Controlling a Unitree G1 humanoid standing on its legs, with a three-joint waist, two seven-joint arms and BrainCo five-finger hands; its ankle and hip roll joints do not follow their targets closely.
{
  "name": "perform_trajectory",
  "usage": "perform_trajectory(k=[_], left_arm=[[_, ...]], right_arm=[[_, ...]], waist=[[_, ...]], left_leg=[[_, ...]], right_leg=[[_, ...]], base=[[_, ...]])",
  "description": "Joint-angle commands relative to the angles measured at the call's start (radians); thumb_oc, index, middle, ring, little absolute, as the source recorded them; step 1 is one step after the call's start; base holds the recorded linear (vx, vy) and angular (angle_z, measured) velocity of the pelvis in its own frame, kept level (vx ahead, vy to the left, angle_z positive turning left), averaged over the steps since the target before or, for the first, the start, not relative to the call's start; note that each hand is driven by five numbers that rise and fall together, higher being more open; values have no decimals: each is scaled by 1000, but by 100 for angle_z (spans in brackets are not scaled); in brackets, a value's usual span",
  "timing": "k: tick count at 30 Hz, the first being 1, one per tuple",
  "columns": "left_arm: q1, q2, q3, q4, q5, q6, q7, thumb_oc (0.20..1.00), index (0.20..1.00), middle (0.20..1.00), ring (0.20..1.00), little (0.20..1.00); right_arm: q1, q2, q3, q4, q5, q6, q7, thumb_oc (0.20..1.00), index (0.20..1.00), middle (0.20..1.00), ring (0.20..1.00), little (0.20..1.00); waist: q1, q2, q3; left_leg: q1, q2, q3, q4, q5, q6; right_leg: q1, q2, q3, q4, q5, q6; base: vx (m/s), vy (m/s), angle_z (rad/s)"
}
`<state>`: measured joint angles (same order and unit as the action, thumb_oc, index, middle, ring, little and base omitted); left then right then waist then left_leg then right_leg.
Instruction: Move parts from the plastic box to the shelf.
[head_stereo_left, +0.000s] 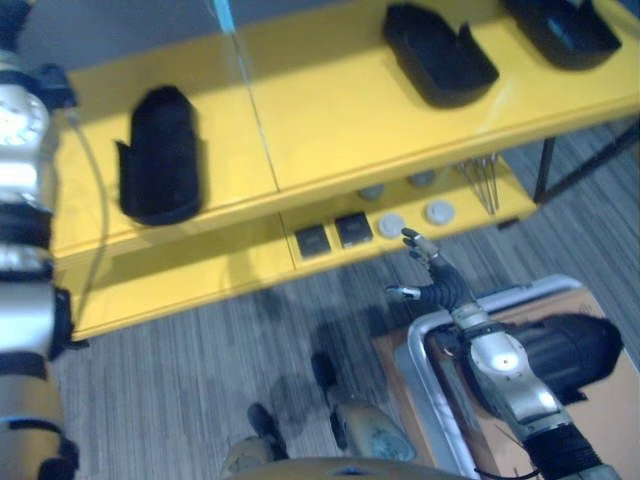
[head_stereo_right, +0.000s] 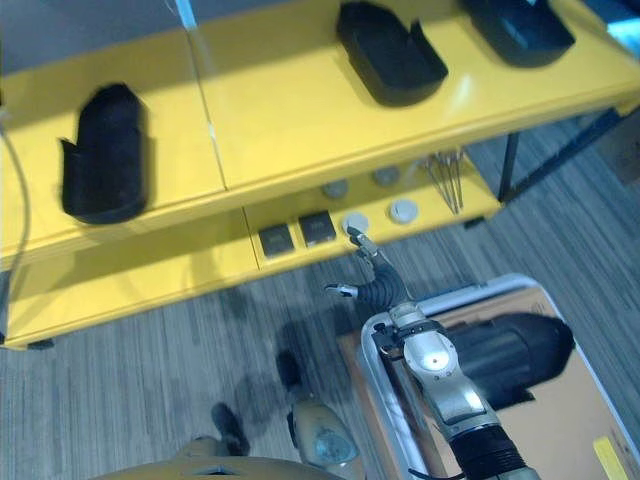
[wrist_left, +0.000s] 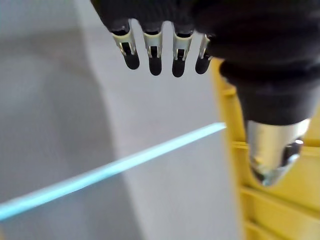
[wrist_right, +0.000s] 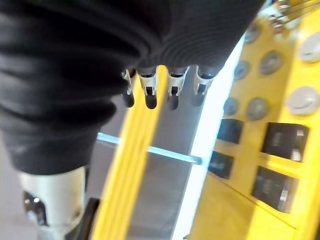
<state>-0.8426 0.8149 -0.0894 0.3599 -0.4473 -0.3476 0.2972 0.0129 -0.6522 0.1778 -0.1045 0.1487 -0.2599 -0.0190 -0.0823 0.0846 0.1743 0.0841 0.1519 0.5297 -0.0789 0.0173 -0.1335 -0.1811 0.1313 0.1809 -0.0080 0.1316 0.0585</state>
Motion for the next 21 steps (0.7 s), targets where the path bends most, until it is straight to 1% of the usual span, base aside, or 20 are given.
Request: perform_trajectory(k=[1,2,4,5,6,7,8,9,10,11,12,13,14,15,16,17,18,19,20,21], left_arm=[[118,-90,-2,5,9,-111,3,1000,1000,1000,1000,1000],[203,-144,7,-103,39,-121,-7,1000,1000,1000,1000,1000],[358,-212,31,-249,111,-114,-30,1000,1000,1000,1000,1000],[433,-234,40,-316,146,-111,-46,1000,1000,1000,1000,1000],[433,-234,40,-316,146,-111,-46,1000,1000,1000,1000,1000],[547,-262,63,-394,185,-100,-81,1000,1000,1000,1000,1000],[616,-281,72,-427,225,-85,-85,1000,1000,1000,1000,1000],[616,-281,72,-427,225,-85,-85,1000,1000,1000,1000,1000],[667,-309,75,-446,228,-77,-93,1000,1000,1000,1000,1000],[752,-361,83,-453,200,-60,-123,1000,1000,1000,1000,1000],[752,-361,83,-453,200,-60,-123,1000,1000,1000,1000,1000],[784,-373,89,-458,204,-54,-130,1000,1000,1000,1000,1000],[818,-394,88,-457,187,-49,-136,1000,1000,1000,1000,1000],[830,-395,92,-462,179,-50,-137,1000,1000,1000,1000,1000],[837,-391,96,-465,181,-47,-138,1000,1000,1000,1000,1000],[837,-391,96,-465,181,-47,-138,1000,1000,1000,1000,1000],[835,-391,95,-452,181,-43,-129,1000,1000,1000,1000,1000],[840,-390,90,-444,179,-42,-130,1000,1000,1000,1000,1000],[840,-390,90,-444,179,-42,-130,1000,1000,1000,1000,1000],[837,-383,89,-439,177,-40,-134,1000,1000,1000,1000,1000]], right_arm=[[36,22,-27,-40,-56,-91,-3,1000,1000,1000,1000,1000],[26,31,-31,-42,-75,-89,-11,1000,1000,1000,1000,1000],[16,40,-46,-50,-120,-89,-22,1000,1000,1000,1000,1000],[11,38,-62,-60,-139,-94,-28,1000,1000,1000,1000,1000],[11,38,-62,-60,-139,-94,-28,1000,1000,1000,1000,1000],[1,40,-78,-63,-148,-94,-33,1000,1000,1000,1000,1000],[2,49,-83,-65,-149,-92,-34,1000,1000,1000,1000,1000],[2,49,-83,-65,-149,-92,-34,1000,1000,1000,1000,1000],[6,55,-90,-68,-150,-92,-37,1000,1000,1000,1000,1000],[16,68,-106,-70,-156,-79,-42,1000,1000,1000,1000,1000],[16,68,-106,-70,-156,-79,-42,1000,1000,1000,1000,1000],[22,79,-118,-67,-165,-72,-51,1000,1000,1000,1000,1000],[24,100,-131,-68,-175,-65,-66,1000,1000,1000,1000,1000],[15,115,-127,-62,-174,-60,-74,1000,1000,1000,1000,1000],[5,129,-123,-59,-172,-58,-82,1000,1000,1000,1000,1000],[5,129,-123,-59,-172,-58,-82,1000,1000,1000,1000,1000],[-8,147,-114,-54,-163,-57,-90,1000,1000,1000,1000,1000],[11,184,-111,-57,-130,-61,-84,1000,1000,1000,1000,1000],[11,184,-111,-57,-130,-61,-84,1000,1000,1000,1000,1000],[31,194,-118,-62,-108,-69,-77,1000,1000,1000,1000,1000]], waist=[[38,-12,-143],[52,-18,-150],[73,-31,-163],[88,-38,-164],[88,-38,-164],[111,-50,-169],[123,-56,-164],[123,-56,-164],[133,-63,-157],[152,-73,-140],[152,-73,-140],[162,-77,-133],[171,-80,-112],[165,-81,-94],[161,-85,-79],[161,-85,-79],[159,-84,-62],[154,-81,-50],[154,-81,-50],[158,-82,-51]], left_leg=[[-7,-2,-48,118,-138,-15],[7,-5,-55,120,-146,-10],[28,-11,-66,127,-161,1],[40,-14,-74,131,-173,7],[40,-14,-74,131,-173,7],[43,-21,-84,137,-180,19],[37,-24,-90,150,-187,27],[37,-24,-90,150,-187,27],[29,-27,-98,161,-193,34],[5,-33,-115,191,-207,50],[5,-33,-115,191,-207,50],[-5,-41,-126,206,-216,62],[-16,-62,-151,219,-234,82],[-21,-69,-159,226,-236,88],[-26,-73,-161,225,-236,93],[-26,-73,-161,225,-236,93],[-30,-75,-156,221,-235,99],[-26,-85,-158,205,-221,102],[-26,-85,-158,205,-221,102],[-23,-92,-161,195,-213,100]], right_leg=[[7,-92,-37,188,-266,194],[25,-97,-37,187,-269,196],[57,-104,-42,185,-273,194],[76,-110,-47,186,-280,196],[76,-110,-47,186,-280,196],[92,-121,-46,175,-271,197],[98,-130,-49,171,-269,200],[98,-130,-49,171,-269,200],[98,-137,-52,171,-265,202],[95,-157,-59,172,-261,203],[95,-157,-59,172,-261,203],[92,-172,-61,178,-260,203],[74,-198,-63,212,-250,203],[47,-208,-59,256,-217,203],[20,-213,-52,290,-201,203],[20,-213,-52,290,-201,203],[-17,-214,-53,335,-189,203],[-53,-178,-51,403,-200,199],[-53,-178,-51,403,-200,199],[-39,-143,-63,389,-238,190]], base=[[-36,-22,14],[-18,-8,22],[-4,19,25],[-7,35,18],[-46,51,19],[-84,63,18],[-84,63,18],[-89,47,30],[-138,66,39],[-138,66,39],[-126,100,40],[-88,127,56],[-121,163,76],[-131,142,62],[-76,59,28],[-79,76,40],[-67,159,30],[-67,159,30],[-35,149,-11],[-4,43,-9]])
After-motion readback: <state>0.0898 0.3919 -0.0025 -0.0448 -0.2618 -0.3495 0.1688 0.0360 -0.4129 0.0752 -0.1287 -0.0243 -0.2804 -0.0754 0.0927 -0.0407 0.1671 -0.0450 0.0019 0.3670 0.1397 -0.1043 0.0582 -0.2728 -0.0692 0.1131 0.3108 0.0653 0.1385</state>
